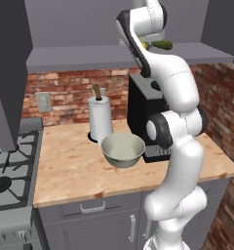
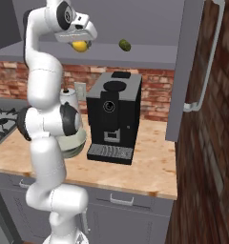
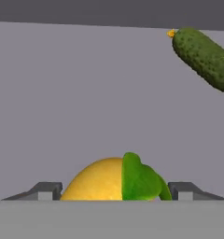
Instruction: Pick the lemon from the cabinet and place it in the bowl. Then pick the bowl and place it in the sink. Then turn on the sink facuet.
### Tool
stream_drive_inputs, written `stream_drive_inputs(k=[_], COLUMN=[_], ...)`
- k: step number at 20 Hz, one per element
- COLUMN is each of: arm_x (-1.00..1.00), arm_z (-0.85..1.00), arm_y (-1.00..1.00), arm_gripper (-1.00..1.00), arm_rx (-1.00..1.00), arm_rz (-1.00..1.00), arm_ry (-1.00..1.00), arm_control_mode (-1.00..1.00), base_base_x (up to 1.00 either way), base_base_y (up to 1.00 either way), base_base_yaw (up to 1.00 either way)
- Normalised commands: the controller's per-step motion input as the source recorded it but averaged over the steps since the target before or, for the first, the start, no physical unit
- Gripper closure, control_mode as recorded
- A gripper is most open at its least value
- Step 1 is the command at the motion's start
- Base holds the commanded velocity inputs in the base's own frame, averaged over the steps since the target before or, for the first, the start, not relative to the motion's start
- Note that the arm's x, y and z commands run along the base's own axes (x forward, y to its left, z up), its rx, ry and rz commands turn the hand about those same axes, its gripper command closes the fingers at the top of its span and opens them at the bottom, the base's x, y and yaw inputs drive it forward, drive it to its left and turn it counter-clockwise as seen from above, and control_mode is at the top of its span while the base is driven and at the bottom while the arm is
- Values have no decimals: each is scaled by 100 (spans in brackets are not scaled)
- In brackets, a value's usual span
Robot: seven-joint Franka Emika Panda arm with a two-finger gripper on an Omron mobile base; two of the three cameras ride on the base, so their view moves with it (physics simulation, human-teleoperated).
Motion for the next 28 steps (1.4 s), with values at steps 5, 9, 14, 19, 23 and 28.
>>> stream_drive_inputs(k=[5, 9, 14, 19, 23, 28], arm_x=[-100, -100, -100, -100, -100, -6], arm_z=[-52, -63, -71, -84, -96, -100], arm_y=[40, 40, 19, 0, 0, 0], arm_gripper=[100, 100, 100, 100, 100, 100], arm_rx=[0, 0, 1, 7, 10, 20], arm_rz=[0, 0, 0, 0, 0, 0], arm_ry=[-5, -2, 0, 0, 17, 26], arm_control_mode=[-100, -100, -100, -100, -100, -100], base_base_x=[0, 0, 0, 0, 0, 0], base_base_y=[0, 0, 0, 0, 0, 0], base_base_yaw=[0, 0, 0, 0, 0, 0])
